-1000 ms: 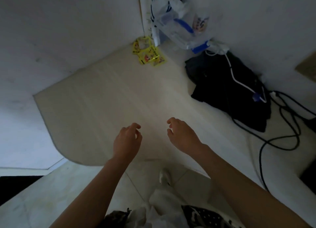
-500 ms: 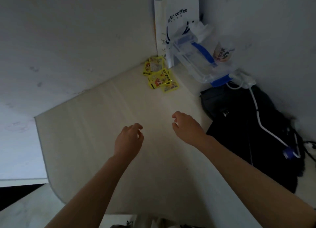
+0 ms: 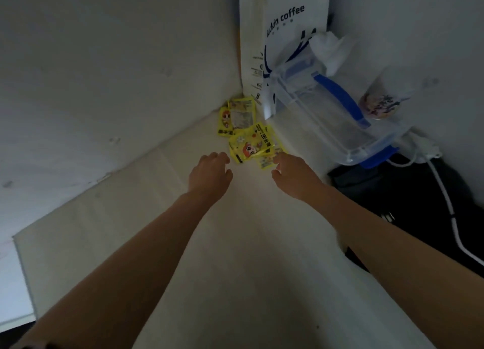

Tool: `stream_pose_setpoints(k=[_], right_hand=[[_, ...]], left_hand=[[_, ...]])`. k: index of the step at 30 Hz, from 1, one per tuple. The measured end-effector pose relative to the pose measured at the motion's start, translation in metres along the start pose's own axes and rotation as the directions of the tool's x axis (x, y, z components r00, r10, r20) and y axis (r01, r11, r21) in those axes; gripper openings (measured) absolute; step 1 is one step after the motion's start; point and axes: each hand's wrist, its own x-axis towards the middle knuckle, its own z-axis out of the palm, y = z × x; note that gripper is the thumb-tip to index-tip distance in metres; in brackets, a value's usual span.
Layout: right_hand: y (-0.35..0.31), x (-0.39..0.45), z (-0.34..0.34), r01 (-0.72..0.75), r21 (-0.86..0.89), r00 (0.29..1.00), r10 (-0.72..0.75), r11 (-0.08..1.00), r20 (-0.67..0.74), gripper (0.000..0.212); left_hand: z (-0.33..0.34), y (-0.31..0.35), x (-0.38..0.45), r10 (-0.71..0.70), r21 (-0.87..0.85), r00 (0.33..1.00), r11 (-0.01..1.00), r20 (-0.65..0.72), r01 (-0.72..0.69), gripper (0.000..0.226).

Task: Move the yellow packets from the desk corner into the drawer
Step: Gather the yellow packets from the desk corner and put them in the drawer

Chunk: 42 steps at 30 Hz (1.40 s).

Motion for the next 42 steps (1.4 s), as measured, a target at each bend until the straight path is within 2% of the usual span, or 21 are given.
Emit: stream_pose_setpoints(k=[7, 12, 14, 18, 23, 27, 31, 33, 36, 40, 42], right_hand=[[-0.003, 0.062, 0.002, -0.135, 0.085, 0.989, 0.139, 0.987, -0.047, 0.024], [-0.003, 0.088, 0.007, -0.167, 0.1, 0.984, 0.173, 0.981, -0.051, 0.035], [-0.003, 0.094, 0.009, -0.167, 0.095, 0.983, 0.173, 0.981, -0.054, 0.034], [-0.003, 0.104, 0.014, -0.143, 0.055, 0.987, 0.146, 0.988, -0.06, 0.032], [-0.005, 0.113, 0.021, -0.144, 0.048, 0.985, 0.148, 0.988, -0.085, 0.045], [-0.008, 0.118, 0.024, -0.129, 0.075, 0.985, 0.137, 0.989, -0.106, 0.046], [-0.014, 0.119, 0.024, -0.092, 0.019, 0.987, 0.094, 0.996, -0.13, 0.046], [-0.018, 0.119, 0.024, -0.016, -0.074, 0.99, 0.005, 0.997, -0.143, 0.053], [-0.021, 0.118, 0.027, 0.098, -0.212, 0.983, -0.128, 0.972, -0.133, 0.065], [-0.024, 0.119, 0.033, 0.126, -0.32, 0.981, -0.166, 0.939, -0.1, 0.057], [-0.026, 0.118, 0.033, 0.11, -0.348, 0.977, -0.166, 0.931, -0.133, 0.051]], left_hand=[[0.01, 0.019, 0.069, 0.068, -0.017, 0.997, 0.998, -0.038, -0.068, 0.05], [0.024, 0.022, 0.095, 0.099, 0.035, 0.995, 0.995, -0.02, -0.098, 0.071], [0.029, 0.017, 0.099, 0.101, 0.032, 0.994, 0.994, -0.028, -0.1, 0.071], [0.032, 0.005, 0.102, 0.07, -0.097, 0.997, 0.993, -0.024, -0.072, 0.068], [0.028, -0.006, 0.099, 0.037, -0.319, 0.999, 0.947, -0.028, -0.045, 0.065], [0.021, -0.02, 0.095, 0.017, -0.373, 0.999, 0.928, -0.034, -0.028, 0.066], [0.015, -0.037, 0.089, 0.018, -0.31, 1.0, 0.951, 0.003, -0.016, 0.065], [0.012, -0.044, 0.086, 0.032, -0.263, 0.999, 0.965, 0.028, -0.023, 0.063], [0.006, -0.052, 0.083, 0.06, -0.1, 0.995, 0.994, 0.078, -0.052, 0.059], [-0.002, -0.055, 0.08, 0.07, -0.024, 0.988, 0.997, 0.138, -0.067, 0.055], [-0.003, -0.056, 0.079, 0.058, -0.013, 0.987, 0.998, 0.151, -0.057, 0.049]])
